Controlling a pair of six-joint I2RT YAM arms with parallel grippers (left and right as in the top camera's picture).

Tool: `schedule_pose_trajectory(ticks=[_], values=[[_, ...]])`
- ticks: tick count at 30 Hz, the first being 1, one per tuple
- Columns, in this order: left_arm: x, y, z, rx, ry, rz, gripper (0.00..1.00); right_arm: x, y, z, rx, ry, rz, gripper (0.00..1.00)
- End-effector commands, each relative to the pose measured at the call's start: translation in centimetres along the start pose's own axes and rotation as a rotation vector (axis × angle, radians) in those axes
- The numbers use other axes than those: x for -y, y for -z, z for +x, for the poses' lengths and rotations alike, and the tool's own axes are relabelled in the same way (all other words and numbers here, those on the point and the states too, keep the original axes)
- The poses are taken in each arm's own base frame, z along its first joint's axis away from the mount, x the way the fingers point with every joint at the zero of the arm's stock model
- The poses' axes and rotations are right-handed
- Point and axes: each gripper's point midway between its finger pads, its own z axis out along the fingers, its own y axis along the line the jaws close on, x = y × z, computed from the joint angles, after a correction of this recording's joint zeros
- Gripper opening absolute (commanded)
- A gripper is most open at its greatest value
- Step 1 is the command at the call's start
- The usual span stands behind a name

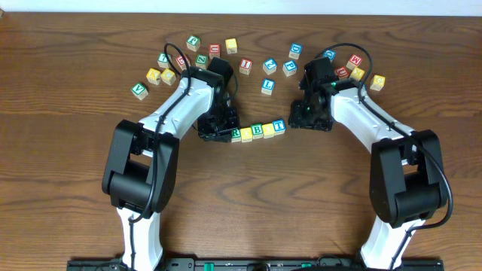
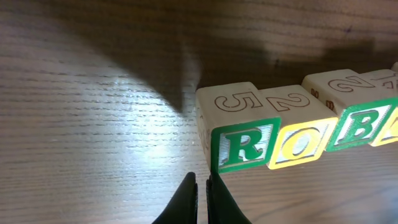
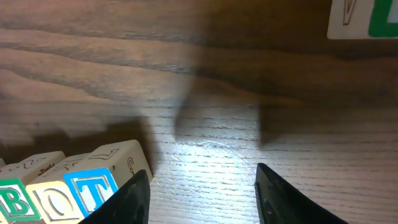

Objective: Spell out ROBOT
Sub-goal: 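Press the row between both grippers from its two ends to align it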

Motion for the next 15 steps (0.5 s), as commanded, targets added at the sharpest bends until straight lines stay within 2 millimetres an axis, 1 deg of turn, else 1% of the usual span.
schedule_pose_trajectory(ticks=[1,9,15], values=[[-0.05,-0.65,0.39,-0.028,0.011,0.003,0.07,-0.58,-0.58,0.58,-0.015,0.004,-0.006,0.49],[0.24,-0.75,0.57,-0.03,0.002,0.005,0.07,-1.09,-0.66,0.67,-0.013,0.011,-0.009,0.49],[0.32,-0.75,0.41,-0.023,-0.004,0.008,0.07,-0.92,-0.89,0.88,-0.014,-0.008,-0.001,0.48]])
